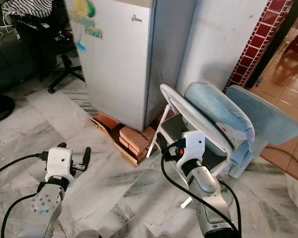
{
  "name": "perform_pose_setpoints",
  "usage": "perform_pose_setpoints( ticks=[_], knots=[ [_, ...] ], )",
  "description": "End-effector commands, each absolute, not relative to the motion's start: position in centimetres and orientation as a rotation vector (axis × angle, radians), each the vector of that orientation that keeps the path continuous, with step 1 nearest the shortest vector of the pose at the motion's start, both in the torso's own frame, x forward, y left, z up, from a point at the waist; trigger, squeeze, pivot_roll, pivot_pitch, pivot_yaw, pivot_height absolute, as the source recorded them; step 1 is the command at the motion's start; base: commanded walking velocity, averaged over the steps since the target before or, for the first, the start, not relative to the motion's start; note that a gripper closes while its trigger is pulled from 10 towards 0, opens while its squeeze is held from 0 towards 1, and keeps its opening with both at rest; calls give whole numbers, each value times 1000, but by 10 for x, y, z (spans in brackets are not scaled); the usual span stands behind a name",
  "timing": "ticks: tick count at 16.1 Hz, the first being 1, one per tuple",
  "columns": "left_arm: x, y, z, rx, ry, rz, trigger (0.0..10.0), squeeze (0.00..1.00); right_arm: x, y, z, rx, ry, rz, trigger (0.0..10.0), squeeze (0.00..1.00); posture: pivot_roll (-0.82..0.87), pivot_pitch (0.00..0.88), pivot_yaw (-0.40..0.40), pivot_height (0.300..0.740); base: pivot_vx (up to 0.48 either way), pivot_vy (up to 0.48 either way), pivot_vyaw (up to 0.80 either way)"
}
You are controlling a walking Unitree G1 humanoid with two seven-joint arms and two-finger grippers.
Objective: Restocking fridge
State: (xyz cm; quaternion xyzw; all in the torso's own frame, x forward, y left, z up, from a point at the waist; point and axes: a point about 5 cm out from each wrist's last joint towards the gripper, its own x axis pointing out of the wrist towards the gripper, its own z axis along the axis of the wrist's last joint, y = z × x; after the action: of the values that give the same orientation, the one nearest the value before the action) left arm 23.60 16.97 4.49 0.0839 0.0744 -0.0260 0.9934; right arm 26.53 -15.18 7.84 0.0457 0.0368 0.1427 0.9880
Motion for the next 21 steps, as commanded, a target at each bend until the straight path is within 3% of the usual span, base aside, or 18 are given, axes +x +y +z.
perform_pose_setpoints(
  ticks=[1, 13, 18, 21],
  knots=[
    [236, 170, 47, 176, 149, -48, 10000, 0, 267, -155, 79, 82, 61, 270, 10000, 0, 171, 40, -18, 740, 0, 0, 0],
    [236, 168, 46, 177, 163, -51, 10000, 0, 270, -156, 75, 69, 49, 246, 10000, 0, 166, 35, -20, 740, 0, 0, 0],
    [231, 168, 41, 159, 188, -57, 10000, 0, 265, -157, 72, 75, 55, 239, 10000, 0, 161, 36, -19, 740, 0, 0, -629],
    [232, 166, 40, 137, 204, -74, 10000, 0, 264, -157, 71, 73, 58, 232, 10000, 0, 158, 36, -17, 740, 0, 0, 0]
  ],
)
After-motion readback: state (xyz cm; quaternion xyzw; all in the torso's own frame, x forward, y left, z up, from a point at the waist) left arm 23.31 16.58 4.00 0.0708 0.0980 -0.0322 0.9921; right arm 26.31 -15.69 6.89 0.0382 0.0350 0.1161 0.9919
